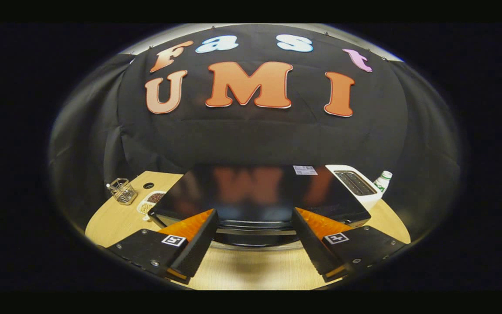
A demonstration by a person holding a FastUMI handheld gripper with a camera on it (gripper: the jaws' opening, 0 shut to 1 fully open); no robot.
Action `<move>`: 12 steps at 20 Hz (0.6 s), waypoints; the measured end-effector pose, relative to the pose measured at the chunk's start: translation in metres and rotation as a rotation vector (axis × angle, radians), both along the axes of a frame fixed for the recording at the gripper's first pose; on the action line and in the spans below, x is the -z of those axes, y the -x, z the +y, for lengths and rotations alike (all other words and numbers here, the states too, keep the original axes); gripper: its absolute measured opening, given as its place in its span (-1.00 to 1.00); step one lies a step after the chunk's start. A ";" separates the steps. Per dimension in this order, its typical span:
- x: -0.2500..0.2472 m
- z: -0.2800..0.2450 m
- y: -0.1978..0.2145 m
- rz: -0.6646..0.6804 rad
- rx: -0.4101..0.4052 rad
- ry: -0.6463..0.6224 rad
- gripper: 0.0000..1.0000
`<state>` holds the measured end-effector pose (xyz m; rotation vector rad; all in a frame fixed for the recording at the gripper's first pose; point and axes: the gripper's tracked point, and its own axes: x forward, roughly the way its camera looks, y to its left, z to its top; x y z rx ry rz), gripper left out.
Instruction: Open the toaster oven, put the food inside, and close the toaster oven door.
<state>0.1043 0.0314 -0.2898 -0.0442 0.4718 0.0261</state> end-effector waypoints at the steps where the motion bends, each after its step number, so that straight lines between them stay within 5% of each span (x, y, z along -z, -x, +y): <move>1: 0.003 -0.002 0.000 0.007 0.004 -0.002 0.98; 12: 0.007 -0.004 0.011 0.049 -0.011 -0.029 0.99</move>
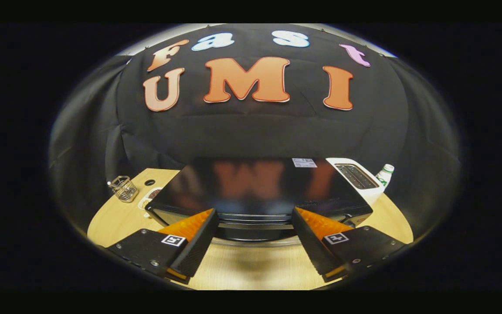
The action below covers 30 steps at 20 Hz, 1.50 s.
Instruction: Open the toaster oven, put the food inside, and close the toaster oven door.
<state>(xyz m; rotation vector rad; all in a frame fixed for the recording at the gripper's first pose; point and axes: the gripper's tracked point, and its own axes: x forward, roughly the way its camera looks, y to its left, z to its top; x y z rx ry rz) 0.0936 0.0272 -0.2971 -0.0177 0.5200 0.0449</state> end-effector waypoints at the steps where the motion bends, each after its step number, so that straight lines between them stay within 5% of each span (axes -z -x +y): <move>1: 0.000 0.000 -0.001 -0.012 -0.004 0.009 0.99; 9: 0.000 -0.002 0.011 -0.019 0.017 0.024 0.99; 21: 0.023 -0.007 0.093 0.028 0.009 0.065 1.00; 24: 0.041 -0.010 0.115 0.085 0.061 -0.022 1.00; 30: 0.080 -0.015 0.149 0.183 0.035 0.020 0.96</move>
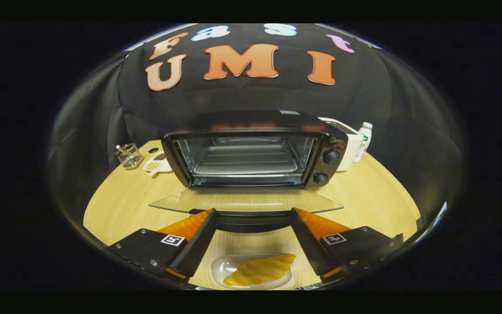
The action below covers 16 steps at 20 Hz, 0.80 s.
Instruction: Open the toaster oven, put the food inside, and close the toaster oven door.
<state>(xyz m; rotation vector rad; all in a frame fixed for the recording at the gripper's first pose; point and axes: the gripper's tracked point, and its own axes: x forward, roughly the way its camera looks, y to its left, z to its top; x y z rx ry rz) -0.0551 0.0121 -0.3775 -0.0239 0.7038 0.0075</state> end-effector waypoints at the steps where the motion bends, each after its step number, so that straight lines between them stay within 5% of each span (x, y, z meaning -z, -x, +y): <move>1: 0.008 -0.001 0.007 0.020 0.001 -0.001 0.96; 16: 0.068 -0.004 0.035 0.183 0.033 -0.026 0.97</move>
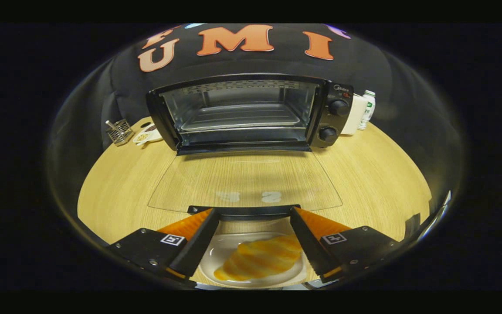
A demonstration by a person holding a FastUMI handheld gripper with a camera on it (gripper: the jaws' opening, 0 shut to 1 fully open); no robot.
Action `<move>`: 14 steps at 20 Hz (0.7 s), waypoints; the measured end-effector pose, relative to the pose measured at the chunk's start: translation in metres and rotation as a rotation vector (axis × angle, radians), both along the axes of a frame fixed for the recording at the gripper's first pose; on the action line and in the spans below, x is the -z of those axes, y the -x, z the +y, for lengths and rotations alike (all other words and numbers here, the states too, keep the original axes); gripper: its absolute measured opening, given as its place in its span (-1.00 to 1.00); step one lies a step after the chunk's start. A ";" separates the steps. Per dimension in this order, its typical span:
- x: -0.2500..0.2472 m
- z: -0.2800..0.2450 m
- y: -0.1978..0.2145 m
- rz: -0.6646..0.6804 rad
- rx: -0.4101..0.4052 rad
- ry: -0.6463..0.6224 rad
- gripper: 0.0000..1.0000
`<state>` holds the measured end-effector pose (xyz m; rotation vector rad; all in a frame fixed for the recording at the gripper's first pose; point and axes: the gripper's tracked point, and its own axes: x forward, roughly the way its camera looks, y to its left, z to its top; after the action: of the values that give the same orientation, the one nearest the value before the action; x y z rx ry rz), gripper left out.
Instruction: Open the toaster oven, put the food inside, and close the toaster oven door.
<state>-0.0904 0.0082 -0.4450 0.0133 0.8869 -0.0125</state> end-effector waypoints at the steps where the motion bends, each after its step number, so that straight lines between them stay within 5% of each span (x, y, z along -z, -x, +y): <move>1: 0.000 0.000 0.002 0.004 0.015 -0.009 0.97; 14: -0.013 -0.007 0.077 0.071 0.273 -0.084 0.96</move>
<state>-0.1672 0.0008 -0.4319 0.2133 0.9503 -0.2317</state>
